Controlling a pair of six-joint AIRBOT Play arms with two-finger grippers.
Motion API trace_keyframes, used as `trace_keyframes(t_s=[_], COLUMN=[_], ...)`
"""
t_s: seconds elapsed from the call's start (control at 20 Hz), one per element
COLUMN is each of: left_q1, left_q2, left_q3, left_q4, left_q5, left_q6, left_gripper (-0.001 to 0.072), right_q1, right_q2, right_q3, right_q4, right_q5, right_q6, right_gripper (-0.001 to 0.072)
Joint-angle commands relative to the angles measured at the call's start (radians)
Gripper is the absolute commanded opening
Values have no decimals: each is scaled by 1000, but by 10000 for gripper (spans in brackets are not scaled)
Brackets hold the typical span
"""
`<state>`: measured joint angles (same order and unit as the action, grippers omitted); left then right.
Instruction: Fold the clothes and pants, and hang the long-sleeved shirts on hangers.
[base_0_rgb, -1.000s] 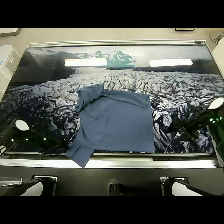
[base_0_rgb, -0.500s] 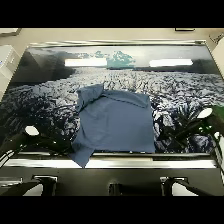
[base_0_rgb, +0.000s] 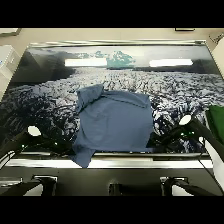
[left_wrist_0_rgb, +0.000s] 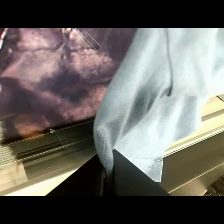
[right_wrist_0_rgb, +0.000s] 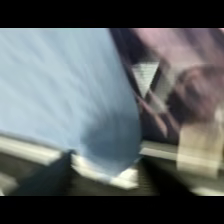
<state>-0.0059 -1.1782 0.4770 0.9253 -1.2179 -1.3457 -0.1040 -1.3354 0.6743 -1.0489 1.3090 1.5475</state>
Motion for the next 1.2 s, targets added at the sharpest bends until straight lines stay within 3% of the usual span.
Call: trace_keyframes(t_s=[0.0, 0.05, 0.25, 0.35, 0.5, 0.6, 0.75, 1.0, 1.15], left_q1=[-2, -1, 0, 0, 0, 0, -1, -1, 0], left_q2=[2, 3, 96, 167, 219, 220, 237, 391, 391], left_q3=[2, 6, 197, 448, 964, 1326, 1641, 1584, 1556], left_q4=[-2, 1, 58, 116, 165, 175, 174, 172, 241], left_q5=[-8, -13, -8, -8, 27, 150, 301, 626, 632], left_q6=[0, 1, -24, -73, -79, -80, -193, -200, -200], left_gripper=[19, 18, 16, 16, 17, 18, 18, 18, 18], right_q1=[34, 34, 31, 31, 31, 31, 31, 31, 31], right_q2=[0, 0, 70, 132, 216, 270, 368, 535, 549], right_q3=[-5, 6, 231, 486, 958, 1210, 1378, 1378, 1378], right_q4=[38, 48, 2, -32, -101, -158, -193, -179, -247], right_q5=[-114, -111, -80, -87, -174, -265, -297, -357, -382], right_q6=[73, 69, -14, -42, -168, -198, -179, -156, -119], right_gripper=[61, 33, 31, 31, 32, 33, 33, 33, 33])
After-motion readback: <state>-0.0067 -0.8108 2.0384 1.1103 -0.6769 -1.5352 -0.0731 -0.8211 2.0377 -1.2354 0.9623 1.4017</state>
